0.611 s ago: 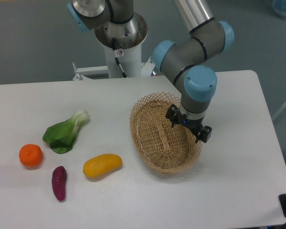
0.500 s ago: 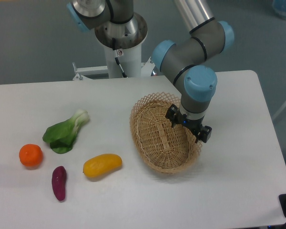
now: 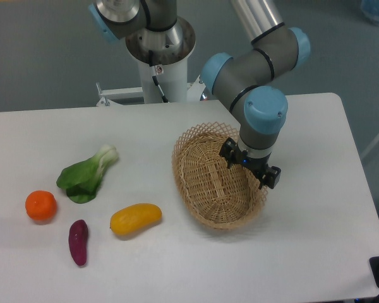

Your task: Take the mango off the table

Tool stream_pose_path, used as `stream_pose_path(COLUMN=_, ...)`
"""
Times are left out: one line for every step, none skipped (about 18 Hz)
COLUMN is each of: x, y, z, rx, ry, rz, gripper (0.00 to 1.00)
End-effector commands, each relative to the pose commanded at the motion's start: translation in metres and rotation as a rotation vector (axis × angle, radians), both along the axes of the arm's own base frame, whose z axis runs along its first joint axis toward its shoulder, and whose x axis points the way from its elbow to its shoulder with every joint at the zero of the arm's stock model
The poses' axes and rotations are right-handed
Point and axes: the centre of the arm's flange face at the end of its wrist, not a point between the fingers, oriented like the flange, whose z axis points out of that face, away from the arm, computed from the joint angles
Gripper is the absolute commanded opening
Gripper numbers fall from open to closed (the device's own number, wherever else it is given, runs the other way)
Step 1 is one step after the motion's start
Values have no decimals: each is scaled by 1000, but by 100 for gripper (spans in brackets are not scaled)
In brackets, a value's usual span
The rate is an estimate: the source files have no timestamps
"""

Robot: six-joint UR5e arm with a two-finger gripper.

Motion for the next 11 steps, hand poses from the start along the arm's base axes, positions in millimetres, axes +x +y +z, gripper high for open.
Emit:
stream_pose_path(x=0, y=0, z=1, rx=3, ry=0, rz=3, gripper=100)
stream_pose_path(x=0, y=0, z=1, rx=6, ry=-2, rz=2, gripper=100)
stream_pose_path(x=1, y=3, z=3, rx=14, ry=-1, rz=-2, gripper=100)
stream_pose_path(x=3, y=8, z=6, rx=22, ry=2, rz=-8, gripper=100)
stream_pose_path(x=8, y=14, z=8, rx=28, ry=4, rz=-17, gripper=100)
stream_pose_path(x=10, y=16, z=8, rx=28, ry=4, rz=-23, gripper=100)
stream_pose_path(x=14, y=21, z=10, rx=31, ry=5, rz=-32, gripper=100)
stream_pose_path(x=20, y=27, z=10, rx=33, ry=7, rz=-37, gripper=100)
stream_pose_path(x=24, y=31, z=12, rx=40, ry=13, rz=-28, gripper=100)
stream_pose_path(x=30, y=37, z=13, rx=49, ry=14, rz=-19, gripper=100)
stream_pose_path(x=36, y=44, z=15, rx=67, ry=7, rz=-14, gripper=100)
